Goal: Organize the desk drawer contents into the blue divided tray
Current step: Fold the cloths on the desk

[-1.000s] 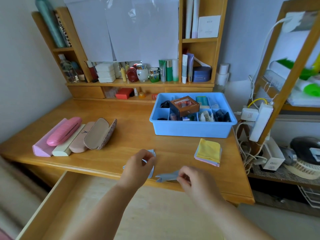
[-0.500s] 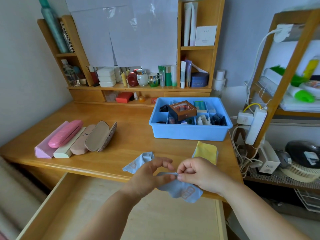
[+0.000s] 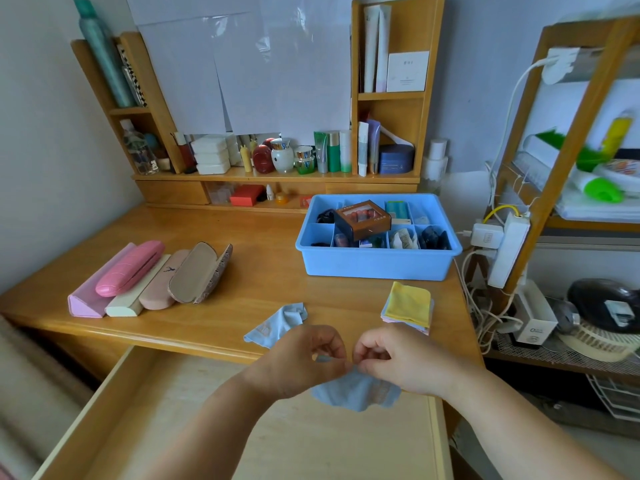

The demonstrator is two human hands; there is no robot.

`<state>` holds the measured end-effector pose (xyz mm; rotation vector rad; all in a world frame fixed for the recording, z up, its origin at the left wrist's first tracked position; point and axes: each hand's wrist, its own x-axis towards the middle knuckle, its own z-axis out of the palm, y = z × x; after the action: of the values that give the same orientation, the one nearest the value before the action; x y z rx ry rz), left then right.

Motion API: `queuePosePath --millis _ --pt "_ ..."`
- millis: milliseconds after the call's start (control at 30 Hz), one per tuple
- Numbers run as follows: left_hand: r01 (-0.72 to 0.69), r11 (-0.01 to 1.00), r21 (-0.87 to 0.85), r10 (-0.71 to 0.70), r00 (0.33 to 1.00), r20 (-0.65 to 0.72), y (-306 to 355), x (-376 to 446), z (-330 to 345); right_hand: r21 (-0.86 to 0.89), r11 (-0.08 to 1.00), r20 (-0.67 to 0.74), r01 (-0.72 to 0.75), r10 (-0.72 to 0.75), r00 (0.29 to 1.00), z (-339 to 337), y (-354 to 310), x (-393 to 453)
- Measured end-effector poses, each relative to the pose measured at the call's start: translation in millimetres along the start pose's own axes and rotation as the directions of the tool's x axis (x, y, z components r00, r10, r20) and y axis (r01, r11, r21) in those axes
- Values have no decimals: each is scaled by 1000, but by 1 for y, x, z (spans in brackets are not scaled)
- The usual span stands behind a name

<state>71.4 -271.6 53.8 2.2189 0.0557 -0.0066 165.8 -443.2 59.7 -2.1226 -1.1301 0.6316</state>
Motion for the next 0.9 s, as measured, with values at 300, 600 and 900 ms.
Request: queuePosePath --millis 300,600,900 --pt "152 987 56 -135 964 -229 -12 -2 1 45 976 -78 -215 218 973 7 16 7" --pt "87 988 127 -31 920 -390 5 -2 56 474 800 -161 -367 489 857 39 10 21" --pt "58 996 68 -28 921 -388 7 -9 64 537 777 -221 -330 507 833 36 5 22"
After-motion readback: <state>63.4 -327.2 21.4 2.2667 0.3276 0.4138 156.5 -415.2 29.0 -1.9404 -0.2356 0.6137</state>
